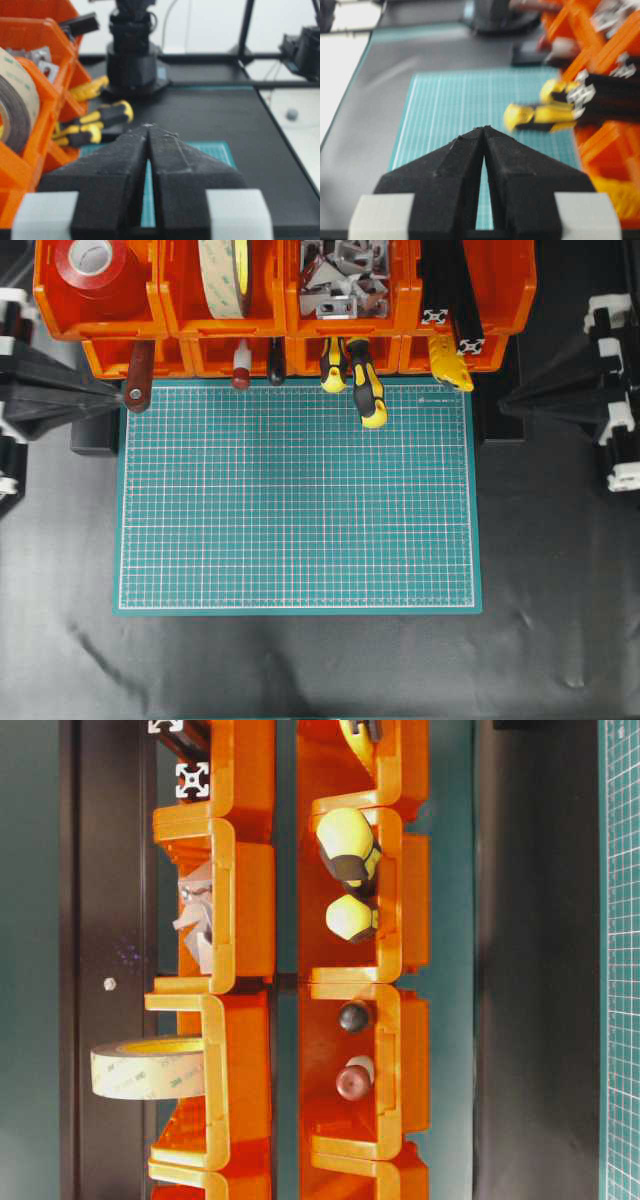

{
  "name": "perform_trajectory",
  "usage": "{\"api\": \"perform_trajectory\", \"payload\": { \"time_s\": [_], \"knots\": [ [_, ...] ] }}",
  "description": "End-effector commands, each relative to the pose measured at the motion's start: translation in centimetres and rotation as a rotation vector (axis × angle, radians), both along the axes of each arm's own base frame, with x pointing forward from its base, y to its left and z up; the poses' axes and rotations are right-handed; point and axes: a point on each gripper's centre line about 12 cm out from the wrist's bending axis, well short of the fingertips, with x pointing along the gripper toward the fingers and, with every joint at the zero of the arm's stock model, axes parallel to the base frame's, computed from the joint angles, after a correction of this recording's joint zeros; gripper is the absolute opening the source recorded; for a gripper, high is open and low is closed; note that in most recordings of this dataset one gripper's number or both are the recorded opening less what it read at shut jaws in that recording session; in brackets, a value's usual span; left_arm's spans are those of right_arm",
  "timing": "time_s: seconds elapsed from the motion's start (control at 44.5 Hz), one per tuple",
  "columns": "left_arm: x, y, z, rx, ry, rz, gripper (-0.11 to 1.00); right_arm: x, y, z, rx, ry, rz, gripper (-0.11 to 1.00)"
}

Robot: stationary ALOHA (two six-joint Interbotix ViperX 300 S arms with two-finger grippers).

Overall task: Pick cutter from container rack with right arm.
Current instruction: 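Move the right gripper toward the yellow cutter in the orange rack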

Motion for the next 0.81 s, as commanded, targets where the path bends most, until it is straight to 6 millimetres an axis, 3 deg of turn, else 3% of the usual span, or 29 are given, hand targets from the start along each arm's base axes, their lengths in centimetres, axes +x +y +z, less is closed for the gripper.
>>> {"api": "perform_trajectory", "payload": {
  "time_s": [0.0,0.18,0.382,0.787],
  "knots": [
    [-1.2,-0.2,1.9,0.0,-0.008,-0.009,0.01,0.1,0.7,1.2,-0.007,0.053,0.033,0.0],
    [-3.8,-0.3,4.2,-0.002,-0.061,-0.025,0.01,0.2,1.3,2.4,-0.016,0.089,0.062,0.0],
    [-4.6,-0.3,5.0,-0.001,-0.034,-0.025,0.01,1.8,2.2,3.1,-0.055,0.235,0.095,0.0],
    [-5.0,-0.2,5.1,0.0,-0.009,-0.023,0.01,5.8,3.2,2.4,-0.429,0.594,0.081,0.0]
  ]
}}
